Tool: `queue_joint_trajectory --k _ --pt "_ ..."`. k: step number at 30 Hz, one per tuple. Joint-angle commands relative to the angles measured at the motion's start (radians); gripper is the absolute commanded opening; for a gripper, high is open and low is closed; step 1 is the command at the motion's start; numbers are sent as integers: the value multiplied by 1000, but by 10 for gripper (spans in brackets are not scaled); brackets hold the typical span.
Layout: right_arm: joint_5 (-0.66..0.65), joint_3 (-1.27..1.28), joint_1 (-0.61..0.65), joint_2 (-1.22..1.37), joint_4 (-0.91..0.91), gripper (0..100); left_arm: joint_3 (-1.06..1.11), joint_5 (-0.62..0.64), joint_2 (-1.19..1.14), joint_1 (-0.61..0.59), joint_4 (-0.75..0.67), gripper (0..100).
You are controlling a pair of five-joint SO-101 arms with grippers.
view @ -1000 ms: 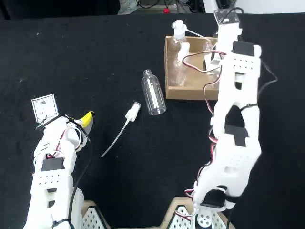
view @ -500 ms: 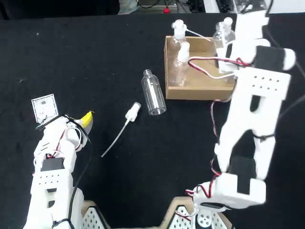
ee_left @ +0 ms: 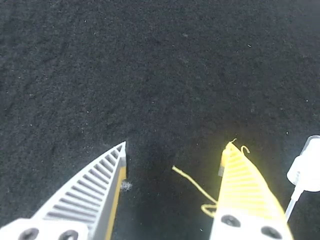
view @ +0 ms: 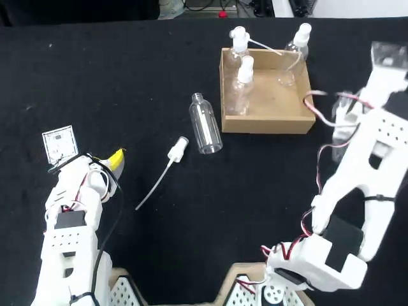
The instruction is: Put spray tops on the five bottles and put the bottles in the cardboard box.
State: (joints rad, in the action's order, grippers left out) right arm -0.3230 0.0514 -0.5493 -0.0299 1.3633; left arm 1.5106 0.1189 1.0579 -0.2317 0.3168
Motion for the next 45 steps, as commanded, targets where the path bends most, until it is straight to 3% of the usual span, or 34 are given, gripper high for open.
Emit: queue_joint_trajectory --k 1,8,20,23,30,45 --pt "-28 168 -38 -64 -167 47 -8 0 12 15 -25 289" --pt "-28 387 -87 -64 -391 47 -8 0 12 15 -25 289" --pt "-29 547 -81 -58 -503 50 -8 0 12 15 -25 289" --pt "-28 556 -78 -62 -494 70 -8 0 12 15 -25 289" --pt "-28 504 -78 -61 -358 280 -8 0 12 15 -25 289" --pt "-18 139 -63 -64 -103 286 -8 0 12 15 -18 289"
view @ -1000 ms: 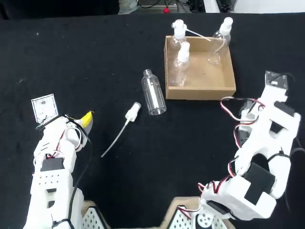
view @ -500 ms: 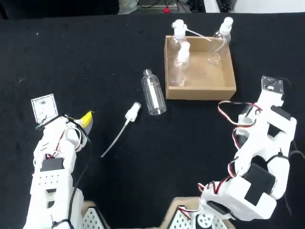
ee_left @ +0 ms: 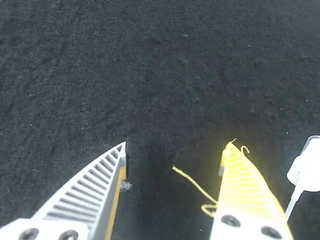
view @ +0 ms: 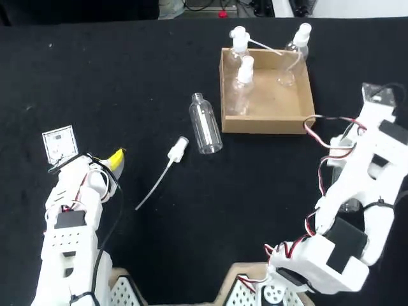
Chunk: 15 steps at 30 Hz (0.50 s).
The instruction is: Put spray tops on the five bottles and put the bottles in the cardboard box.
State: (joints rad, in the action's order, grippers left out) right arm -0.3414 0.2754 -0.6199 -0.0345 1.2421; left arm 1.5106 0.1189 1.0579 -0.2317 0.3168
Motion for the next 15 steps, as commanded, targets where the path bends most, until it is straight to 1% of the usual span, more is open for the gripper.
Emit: queue_joint_trajectory --k 1,3,6,8,11,15 --pt "-6 -88 8 -62 18 286 -8 -2 12 10 -15 289" --pt "-11 -68 11 -97 20 286 -8 -20 14 4 -8 289" --pt "-12 19 11 -228 17 286 -38 -78 14 16 78 289" --pt "-12 97 14 -357 15 286 -70 -89 14 15 130 289" --pt "-3 245 61 -567 14 286 -90 -92 14 4 149 289" --pt "0 464 178 -840 14 286 -93 -92 14 -2 153 289"
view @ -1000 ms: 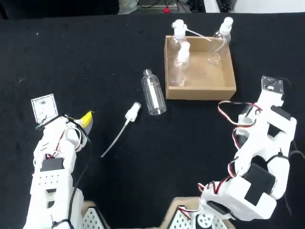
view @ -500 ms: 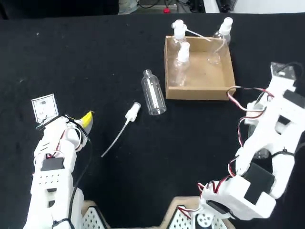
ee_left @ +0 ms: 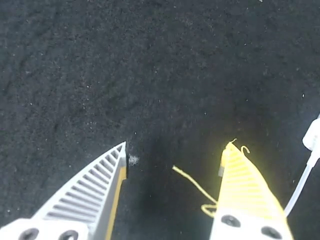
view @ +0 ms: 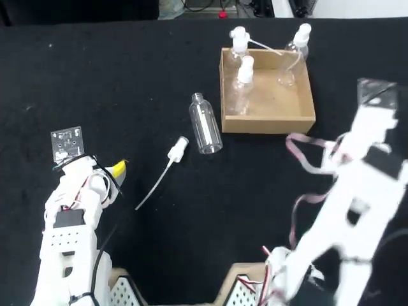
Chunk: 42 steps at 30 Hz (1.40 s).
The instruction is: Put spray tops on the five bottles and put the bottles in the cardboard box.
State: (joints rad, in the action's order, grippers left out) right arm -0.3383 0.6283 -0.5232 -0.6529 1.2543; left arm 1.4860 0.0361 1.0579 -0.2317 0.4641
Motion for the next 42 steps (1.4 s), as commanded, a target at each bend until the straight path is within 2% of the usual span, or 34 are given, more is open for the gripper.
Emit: queue_joint_trajectory --k 1,3,8,10,16,18,20,24,28,36,39,42 --pt "5 160 110 -288 3 286 -68 -9 14 -4 8 289" --pt "41 248 153 -421 8 270 -74 -11 18 -18 18 289" --pt "51 461 209 -714 6 100 -105 -9 150 -30 144 289" --pt "49 504 203 -806 3 66 -85 -20 245 -36 204 289" --pt "9 647 319 -967 0 129 136 -216 580 -84 258 289" --pt "17 714 354 -1006 -17 153 220 -239 701 -128 262 289" --pt "17 791 365 -1036 -58 161 202 -239 781 -165 359 289" --pt "86 972 417 -1104 -153 118 180 -244 753 -154 483 289" --pt "180 1059 451 -1190 -190 12 213 -245 760 -151 551 289" --pt "167 1056 446 -1218 -137 21 213 -241 760 -159 632 287" --pt "103 1058 450 -1207 -57 24 213 -241 760 -159 634 210" --pt "55 1058 445 -1213 6 24 213 -247 760 -159 634 42"
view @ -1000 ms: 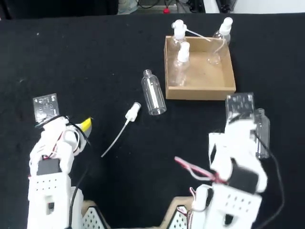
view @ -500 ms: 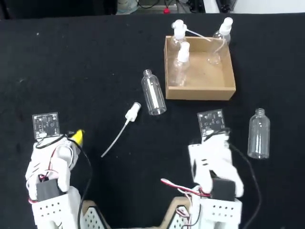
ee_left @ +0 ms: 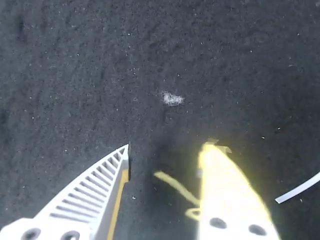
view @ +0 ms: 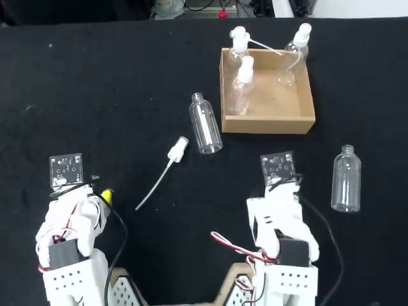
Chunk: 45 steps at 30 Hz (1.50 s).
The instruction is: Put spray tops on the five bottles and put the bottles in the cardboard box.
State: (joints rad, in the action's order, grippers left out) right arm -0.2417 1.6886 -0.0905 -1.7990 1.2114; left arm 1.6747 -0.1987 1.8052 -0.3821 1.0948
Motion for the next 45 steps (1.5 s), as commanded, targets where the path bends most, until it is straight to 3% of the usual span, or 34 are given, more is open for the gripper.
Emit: queue_joint_trajectory --k 1,7,45 --pt "-52 -2 11 -68 58 24 24 -12 12 -8 3 18" --pt "-81 -2 9 -70 63 21 25 -12 12 -8 5 132" --pt "-74 -2 14 -70 83 22 25 -8 3 -5 5 130"
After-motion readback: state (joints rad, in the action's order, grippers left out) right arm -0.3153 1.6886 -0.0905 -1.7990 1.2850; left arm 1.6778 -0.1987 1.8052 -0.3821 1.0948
